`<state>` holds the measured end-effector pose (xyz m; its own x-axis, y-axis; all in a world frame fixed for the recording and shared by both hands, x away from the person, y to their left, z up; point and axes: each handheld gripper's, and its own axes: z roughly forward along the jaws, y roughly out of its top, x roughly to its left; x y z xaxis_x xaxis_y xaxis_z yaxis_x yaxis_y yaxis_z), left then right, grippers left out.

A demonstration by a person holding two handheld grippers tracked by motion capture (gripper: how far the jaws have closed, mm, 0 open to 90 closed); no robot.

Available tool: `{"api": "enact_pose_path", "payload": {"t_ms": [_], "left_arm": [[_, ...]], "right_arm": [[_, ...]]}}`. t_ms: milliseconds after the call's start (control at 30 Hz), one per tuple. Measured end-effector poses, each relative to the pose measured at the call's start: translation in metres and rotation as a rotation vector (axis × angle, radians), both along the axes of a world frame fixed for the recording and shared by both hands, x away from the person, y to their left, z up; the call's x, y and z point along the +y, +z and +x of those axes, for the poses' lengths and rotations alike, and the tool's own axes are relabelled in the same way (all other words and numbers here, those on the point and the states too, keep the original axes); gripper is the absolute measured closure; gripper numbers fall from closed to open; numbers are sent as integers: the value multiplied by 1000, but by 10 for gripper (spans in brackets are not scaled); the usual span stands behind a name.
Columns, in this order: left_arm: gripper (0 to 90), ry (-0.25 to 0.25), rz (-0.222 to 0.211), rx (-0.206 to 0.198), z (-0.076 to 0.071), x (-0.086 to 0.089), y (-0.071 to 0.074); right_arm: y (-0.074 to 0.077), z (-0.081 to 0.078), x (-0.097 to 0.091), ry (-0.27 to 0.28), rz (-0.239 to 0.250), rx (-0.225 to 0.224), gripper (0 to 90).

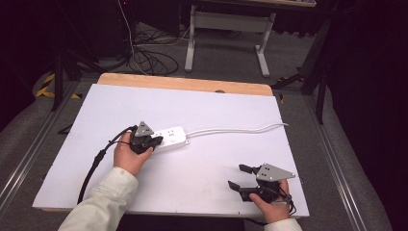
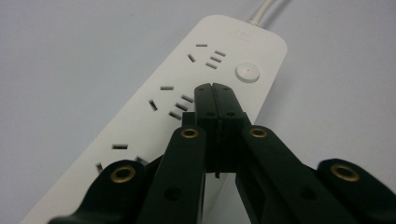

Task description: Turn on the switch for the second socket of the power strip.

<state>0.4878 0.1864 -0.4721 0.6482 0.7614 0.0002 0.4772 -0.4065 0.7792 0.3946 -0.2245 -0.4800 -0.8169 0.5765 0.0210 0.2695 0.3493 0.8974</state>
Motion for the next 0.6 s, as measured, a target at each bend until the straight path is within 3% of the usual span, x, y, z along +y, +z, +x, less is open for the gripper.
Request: {"api": "enact_pose_path", "payload": {"t_ms": [133, 300, 433, 600], "left_arm": [[900, -1, -5, 7, 0, 0, 0], [900, -4, 49, 6, 0, -4, 3], [900, -6, 24, 22, 1, -3, 3], [900, -5, 29, 26, 2, -3, 3]], "right_arm": [[0, 0, 0, -1, 1, 1, 281], [0, 0, 0, -2, 0, 1, 280], [0, 0, -1, -2, 4, 1, 281], [0, 0, -1, -1, 3, 1, 281]]}}
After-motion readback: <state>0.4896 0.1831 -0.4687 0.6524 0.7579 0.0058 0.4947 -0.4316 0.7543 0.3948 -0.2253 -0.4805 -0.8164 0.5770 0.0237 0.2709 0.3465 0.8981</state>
